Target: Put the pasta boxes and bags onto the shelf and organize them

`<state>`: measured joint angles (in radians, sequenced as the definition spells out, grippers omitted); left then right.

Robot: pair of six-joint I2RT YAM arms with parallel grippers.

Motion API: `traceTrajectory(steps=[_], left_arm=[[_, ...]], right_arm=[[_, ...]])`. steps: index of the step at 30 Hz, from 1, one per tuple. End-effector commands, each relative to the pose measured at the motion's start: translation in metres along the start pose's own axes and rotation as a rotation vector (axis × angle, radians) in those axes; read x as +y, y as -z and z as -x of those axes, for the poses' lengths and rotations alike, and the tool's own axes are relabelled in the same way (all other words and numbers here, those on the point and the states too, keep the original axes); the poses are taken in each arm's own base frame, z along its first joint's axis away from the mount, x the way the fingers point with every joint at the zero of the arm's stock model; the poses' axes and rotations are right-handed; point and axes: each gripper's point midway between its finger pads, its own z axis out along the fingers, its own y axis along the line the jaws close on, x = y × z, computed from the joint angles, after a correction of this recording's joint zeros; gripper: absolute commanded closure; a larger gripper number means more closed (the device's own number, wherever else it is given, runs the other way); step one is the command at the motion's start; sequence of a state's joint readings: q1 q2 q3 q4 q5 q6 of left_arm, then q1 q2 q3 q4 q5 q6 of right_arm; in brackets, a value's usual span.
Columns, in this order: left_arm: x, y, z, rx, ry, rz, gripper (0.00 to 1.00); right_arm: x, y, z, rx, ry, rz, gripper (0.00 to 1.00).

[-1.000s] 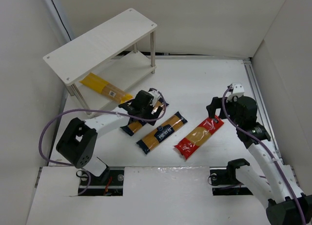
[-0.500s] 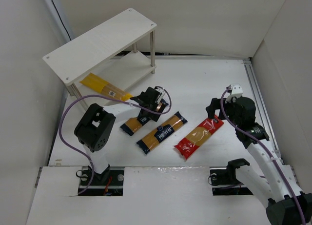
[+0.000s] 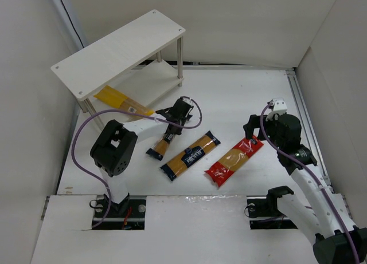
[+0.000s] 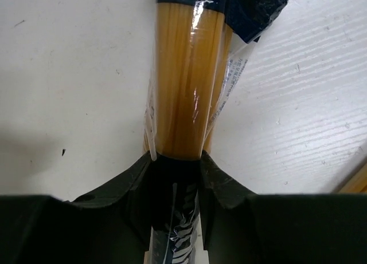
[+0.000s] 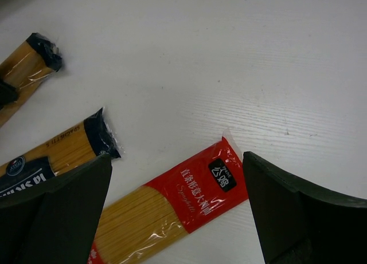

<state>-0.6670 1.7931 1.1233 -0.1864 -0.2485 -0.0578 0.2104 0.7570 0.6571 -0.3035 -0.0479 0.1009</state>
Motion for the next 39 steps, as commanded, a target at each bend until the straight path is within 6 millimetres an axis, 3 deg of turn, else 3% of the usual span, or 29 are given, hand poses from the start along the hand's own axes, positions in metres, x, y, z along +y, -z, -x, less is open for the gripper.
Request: traceTrajectory(steps=[1,3,4,6,7,8,10,13,17,18,24,29,34,37,38,39], left_arm=[[0.008,0.011,0.008,0.050,0.097,0.073,1.00],[0.017,0.017,0.031,0.028,0.216,0.133,1.00],[0.028,0.026,0.068,-0.038,0.302,0.135,1.00],[0.035,0.031,0.097,-0.078,0.448,0.090,1.00],[0.036,0.038,0.122,-0.130,0.500,0.036,1.00],[0.040,0.036,0.130,-0.143,0.544,-0.019,1.00],[0.051,0.050,0.162,-0.274,0.622,-0.060,1.00],[0.071,0.070,0.192,-0.411,0.692,-0.094,1.00],[0.108,0.075,0.201,-0.485,0.830,-0.071,1.00],[0.124,0.075,0.203,-0.500,0.866,-0.070,1.00],[0.177,0.067,0.209,-0.580,1.051,-0.128,1.00],[0.227,0.066,0.202,-0.632,1.214,-0.180,1.00],[0.249,0.069,0.212,-0.683,1.251,-0.200,1.00],[0.244,0.076,0.219,-0.695,1.288,-0.322,1.00],[0.240,0.085,0.230,-0.752,1.275,-0.397,1.00],[0.231,0.078,0.219,-0.726,1.288,-0.458,1.00]], right_arm=[[0.000,0.003,0.021,-0.087,0.015,-0.004,0.00],[0.000,0.003,0.021,-0.087,0.015,-0.004,0.00],[0.000,0.003,0.021,-0.087,0.015,-0.004,0.00],[-0.002,0.003,0.022,-0.088,0.014,-0.015,0.00],[-0.002,0.003,0.022,-0.088,0.014,-0.015,0.00],[-0.002,0.003,0.022,-0.088,0.014,-0.015,0.00],[-0.003,0.002,0.024,-0.089,0.014,-0.024,0.00],[-0.003,-0.001,0.024,-0.079,0.014,-0.025,0.00],[-0.006,-0.005,0.020,-0.060,0.013,-0.037,0.00],[-0.006,-0.007,0.017,-0.048,0.013,-0.038,0.00],[-0.006,-0.008,0.015,-0.028,0.012,-0.041,0.00],[-0.009,-0.002,0.020,-0.070,0.012,-0.057,0.00],[-0.009,0.002,0.023,-0.097,0.013,-0.054,0.00],[-0.010,0.003,0.024,-0.109,0.012,-0.062,0.00],[-0.010,0.003,0.024,-0.109,0.012,-0.062,0.00],[-0.010,0.003,0.024,-0.109,0.012,-0.062,0.00]])
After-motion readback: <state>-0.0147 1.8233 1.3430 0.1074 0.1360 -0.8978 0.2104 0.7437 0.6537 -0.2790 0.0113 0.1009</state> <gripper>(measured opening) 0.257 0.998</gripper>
